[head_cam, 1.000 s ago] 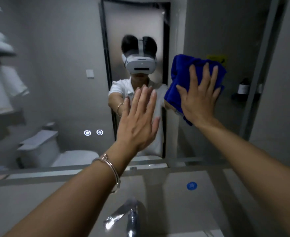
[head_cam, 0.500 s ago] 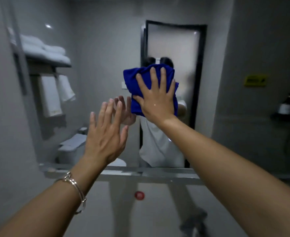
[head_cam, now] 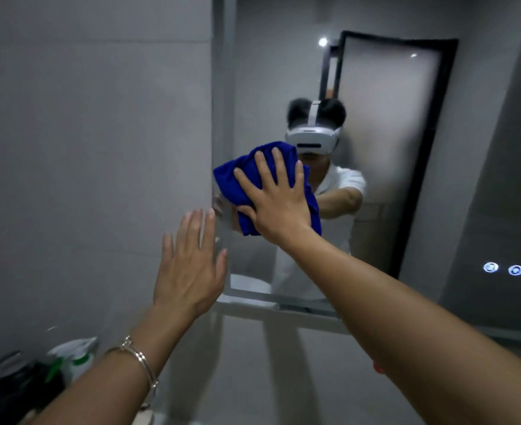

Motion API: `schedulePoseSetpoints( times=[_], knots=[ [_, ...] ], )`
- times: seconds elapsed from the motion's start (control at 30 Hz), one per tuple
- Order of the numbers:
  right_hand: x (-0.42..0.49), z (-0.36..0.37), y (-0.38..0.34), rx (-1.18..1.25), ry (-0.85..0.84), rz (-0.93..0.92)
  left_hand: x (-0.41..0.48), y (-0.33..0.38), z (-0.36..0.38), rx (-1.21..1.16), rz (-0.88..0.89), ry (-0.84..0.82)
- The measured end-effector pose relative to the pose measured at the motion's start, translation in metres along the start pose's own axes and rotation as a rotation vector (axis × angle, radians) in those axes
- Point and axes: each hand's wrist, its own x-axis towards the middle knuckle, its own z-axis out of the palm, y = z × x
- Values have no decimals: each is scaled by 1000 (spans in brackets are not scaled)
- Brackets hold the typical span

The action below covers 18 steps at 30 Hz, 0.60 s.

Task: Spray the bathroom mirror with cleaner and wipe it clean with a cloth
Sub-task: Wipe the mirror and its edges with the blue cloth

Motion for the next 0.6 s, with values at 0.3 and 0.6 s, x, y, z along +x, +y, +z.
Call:
schedulePoseSetpoints(
  times=[0.3, 0.6],
  knots=[
    [-12, 51, -70, -44, 23, -200, -28, -48, 38, -26, -90, -101],
    [-84, 106, -87, -163, -132, -386, -39, -42, 57, -54, -45, -133]
  ],
)
